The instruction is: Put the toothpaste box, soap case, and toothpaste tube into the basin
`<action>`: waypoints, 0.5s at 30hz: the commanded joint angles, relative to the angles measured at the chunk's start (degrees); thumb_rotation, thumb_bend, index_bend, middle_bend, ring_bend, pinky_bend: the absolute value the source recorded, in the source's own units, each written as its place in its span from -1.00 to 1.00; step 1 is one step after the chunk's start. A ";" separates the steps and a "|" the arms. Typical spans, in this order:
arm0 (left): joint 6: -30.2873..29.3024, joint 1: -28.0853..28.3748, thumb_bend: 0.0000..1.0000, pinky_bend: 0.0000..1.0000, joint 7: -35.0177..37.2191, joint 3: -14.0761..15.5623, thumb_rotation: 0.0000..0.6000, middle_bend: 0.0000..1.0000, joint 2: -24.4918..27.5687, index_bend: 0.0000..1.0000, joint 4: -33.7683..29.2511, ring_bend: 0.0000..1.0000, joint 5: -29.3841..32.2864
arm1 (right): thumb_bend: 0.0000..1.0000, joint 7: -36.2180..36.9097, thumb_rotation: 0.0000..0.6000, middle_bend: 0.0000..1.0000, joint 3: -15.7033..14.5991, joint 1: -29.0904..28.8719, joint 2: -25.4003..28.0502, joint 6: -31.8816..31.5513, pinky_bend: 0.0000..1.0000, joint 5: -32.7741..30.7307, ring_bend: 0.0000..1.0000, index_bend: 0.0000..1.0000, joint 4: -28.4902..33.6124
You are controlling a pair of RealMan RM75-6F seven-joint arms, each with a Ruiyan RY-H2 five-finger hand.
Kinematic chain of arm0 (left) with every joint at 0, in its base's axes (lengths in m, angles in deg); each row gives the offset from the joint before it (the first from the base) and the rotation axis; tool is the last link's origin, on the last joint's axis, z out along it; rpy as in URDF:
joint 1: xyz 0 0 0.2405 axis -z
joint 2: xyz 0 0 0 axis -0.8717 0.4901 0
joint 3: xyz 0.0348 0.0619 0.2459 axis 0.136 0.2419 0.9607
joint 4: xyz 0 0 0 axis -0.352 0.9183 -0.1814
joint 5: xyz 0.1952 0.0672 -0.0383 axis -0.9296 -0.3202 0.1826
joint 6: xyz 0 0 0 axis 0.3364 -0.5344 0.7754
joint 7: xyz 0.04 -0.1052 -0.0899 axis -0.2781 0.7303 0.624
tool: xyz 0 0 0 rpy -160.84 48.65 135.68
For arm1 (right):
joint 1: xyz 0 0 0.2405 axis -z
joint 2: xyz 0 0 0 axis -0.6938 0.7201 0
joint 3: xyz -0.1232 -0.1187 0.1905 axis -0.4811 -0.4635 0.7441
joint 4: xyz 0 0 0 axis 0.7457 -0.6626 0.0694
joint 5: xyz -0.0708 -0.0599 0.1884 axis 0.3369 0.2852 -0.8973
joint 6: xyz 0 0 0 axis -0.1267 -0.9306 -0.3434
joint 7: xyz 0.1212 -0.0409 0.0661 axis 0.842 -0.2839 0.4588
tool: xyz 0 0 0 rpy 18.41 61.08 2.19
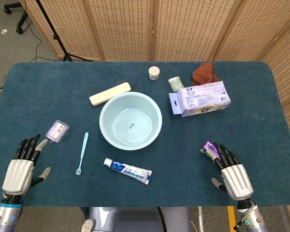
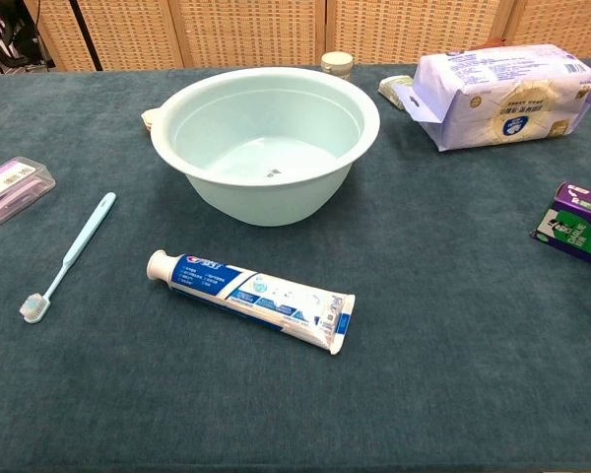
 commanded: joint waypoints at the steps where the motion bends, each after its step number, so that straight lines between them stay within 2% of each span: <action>1: -0.13 -0.07 -0.50 -0.92 0.05 -0.05 1.00 -1.00 0.10 -1.00 -0.14 -1.00 0.05 | -0.69 -0.07 1.00 -1.00 -0.06 0.03 -0.03 0.02 -0.64 0.03 -1.00 -0.70 -0.12; 15: 0.54 0.14 -0.50 -0.92 -0.15 -0.07 1.00 -1.00 0.38 -1.00 -0.14 -1.00 0.35 | -0.69 -0.10 1.00 -1.00 0.03 0.28 0.44 -0.62 -0.64 0.24 -1.00 -0.70 0.38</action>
